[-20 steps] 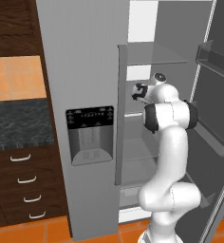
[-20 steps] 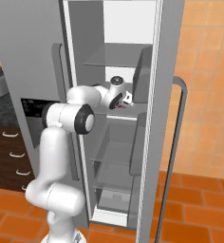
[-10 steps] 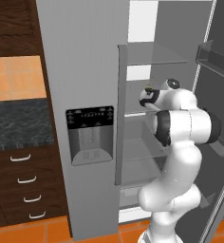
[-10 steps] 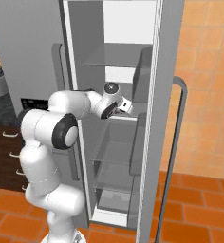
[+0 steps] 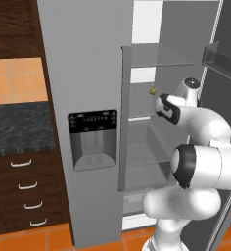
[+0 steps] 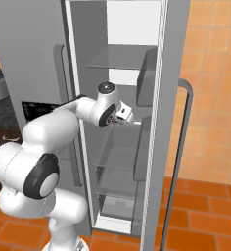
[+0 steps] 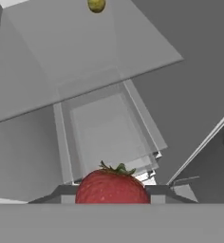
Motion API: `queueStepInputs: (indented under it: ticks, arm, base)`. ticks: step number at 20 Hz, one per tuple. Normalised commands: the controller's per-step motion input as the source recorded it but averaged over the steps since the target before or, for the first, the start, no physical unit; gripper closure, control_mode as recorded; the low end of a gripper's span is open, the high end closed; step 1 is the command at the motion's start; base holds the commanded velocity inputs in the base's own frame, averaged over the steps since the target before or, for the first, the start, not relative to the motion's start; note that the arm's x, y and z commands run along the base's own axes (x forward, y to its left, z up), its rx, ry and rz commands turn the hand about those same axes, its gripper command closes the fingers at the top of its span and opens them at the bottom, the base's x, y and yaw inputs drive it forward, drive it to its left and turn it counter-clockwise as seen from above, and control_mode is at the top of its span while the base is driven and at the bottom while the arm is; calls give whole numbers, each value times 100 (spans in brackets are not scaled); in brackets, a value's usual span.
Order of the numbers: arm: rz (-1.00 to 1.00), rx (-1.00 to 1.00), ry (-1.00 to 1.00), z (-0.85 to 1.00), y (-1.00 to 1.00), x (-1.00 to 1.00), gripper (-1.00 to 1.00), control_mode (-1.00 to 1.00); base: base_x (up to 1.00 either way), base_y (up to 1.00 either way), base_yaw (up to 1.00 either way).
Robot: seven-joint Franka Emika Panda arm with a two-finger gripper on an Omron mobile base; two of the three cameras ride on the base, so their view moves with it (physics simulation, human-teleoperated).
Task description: Take the strawberry from the fridge and place it on top of the pancake, located on the dining counter.
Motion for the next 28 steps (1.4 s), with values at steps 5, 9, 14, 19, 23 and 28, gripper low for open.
queueStepInputs:
  ticks: [5, 9, 14, 19, 23, 28]
  arm:
    - [-1, 0, 14, 13, 23, -100, 100, -100]
    - [0, 0, 12, 1, 57, -100, 100, -100]
    - [0, -4, 13, -2, 87, -78, 100, -100]
    - [0, -2, 1, -4, 15, -13, 100, -100]
    - [-1, 0, -9, 0, 2, -39, 100, 100]
    - [0, 0, 0, 0, 0, 0, 100, 100]
  base:
    - [0, 0, 0]
    - [0, 0, 0]
    - [0, 0, 0]
    - [0, 0, 0]
    - [-50, 24, -2]
    - [-91, 95, -15]
